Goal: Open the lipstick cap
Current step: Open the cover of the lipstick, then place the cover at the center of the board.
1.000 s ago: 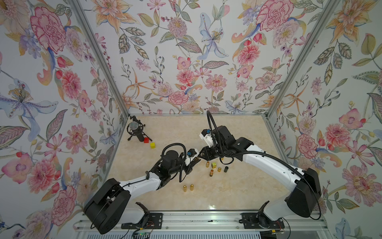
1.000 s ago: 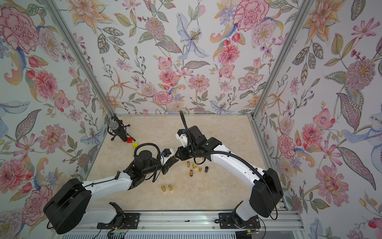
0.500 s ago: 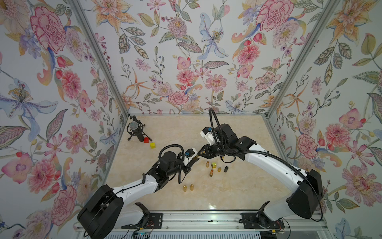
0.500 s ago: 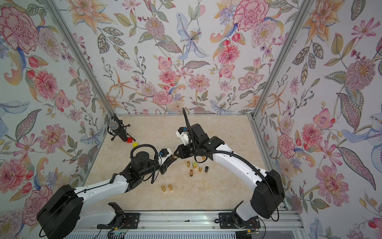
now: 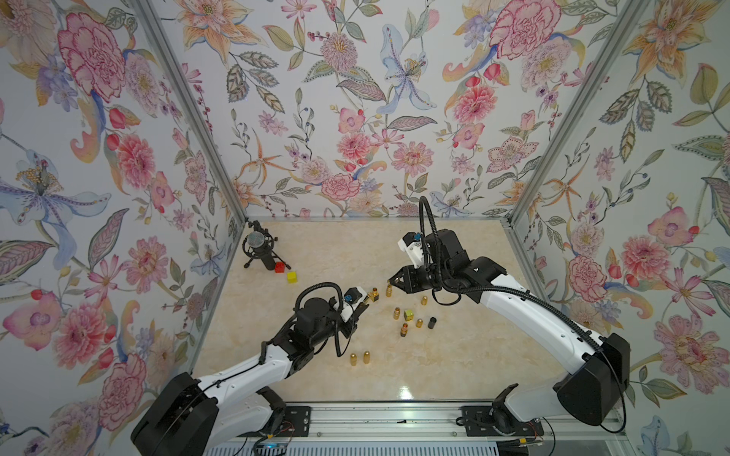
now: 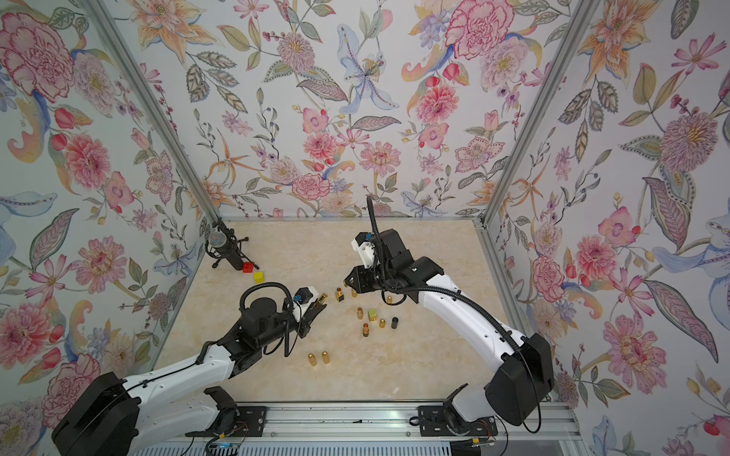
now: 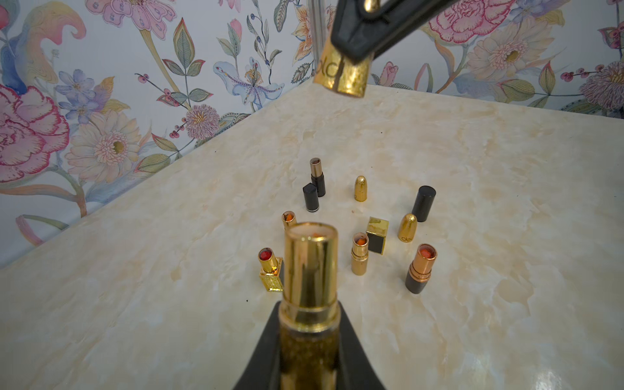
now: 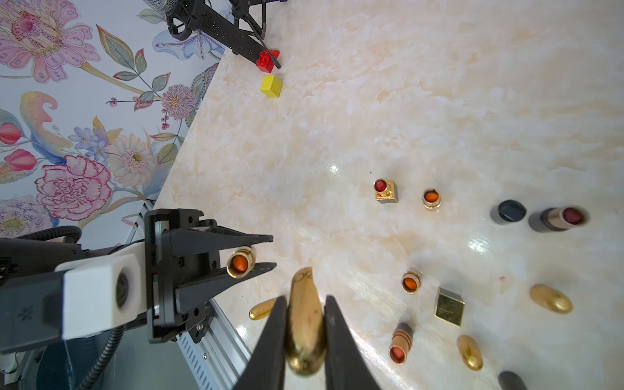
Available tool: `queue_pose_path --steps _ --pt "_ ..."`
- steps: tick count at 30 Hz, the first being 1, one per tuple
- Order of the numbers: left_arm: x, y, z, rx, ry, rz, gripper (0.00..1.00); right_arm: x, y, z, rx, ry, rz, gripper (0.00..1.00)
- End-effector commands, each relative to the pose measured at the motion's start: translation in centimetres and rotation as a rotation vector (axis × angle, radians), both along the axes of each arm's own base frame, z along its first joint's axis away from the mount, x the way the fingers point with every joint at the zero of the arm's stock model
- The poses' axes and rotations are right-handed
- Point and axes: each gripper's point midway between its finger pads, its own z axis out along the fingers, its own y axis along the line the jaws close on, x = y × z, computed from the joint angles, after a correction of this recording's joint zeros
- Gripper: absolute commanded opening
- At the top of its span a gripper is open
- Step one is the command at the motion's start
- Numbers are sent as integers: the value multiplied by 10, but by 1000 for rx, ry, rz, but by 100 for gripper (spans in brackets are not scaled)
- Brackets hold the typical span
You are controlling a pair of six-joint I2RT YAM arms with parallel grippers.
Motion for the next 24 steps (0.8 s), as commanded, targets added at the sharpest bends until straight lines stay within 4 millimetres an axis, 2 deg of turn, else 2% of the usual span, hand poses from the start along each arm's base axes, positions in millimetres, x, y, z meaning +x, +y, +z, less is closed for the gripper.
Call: queue_pose_path --steps 1,6,11,19,24 --pt "3 9 15 -58 -28 53 3 -7 3 -41 -143 9 0 20" --pt "2 20 30 -116 -62 102 4 -15 17 -84 -270 27 27 19" --pt "0 35 36 -160 -90 158 5 -15 15 -125 -369 63 2 19" --pt "0 42 32 -162 -91 185 5 -13 19 -167 -480 60 10 19" --pt "0 44 31 -158 -90 191 5 -8 20 -186 -522 72 7 19"
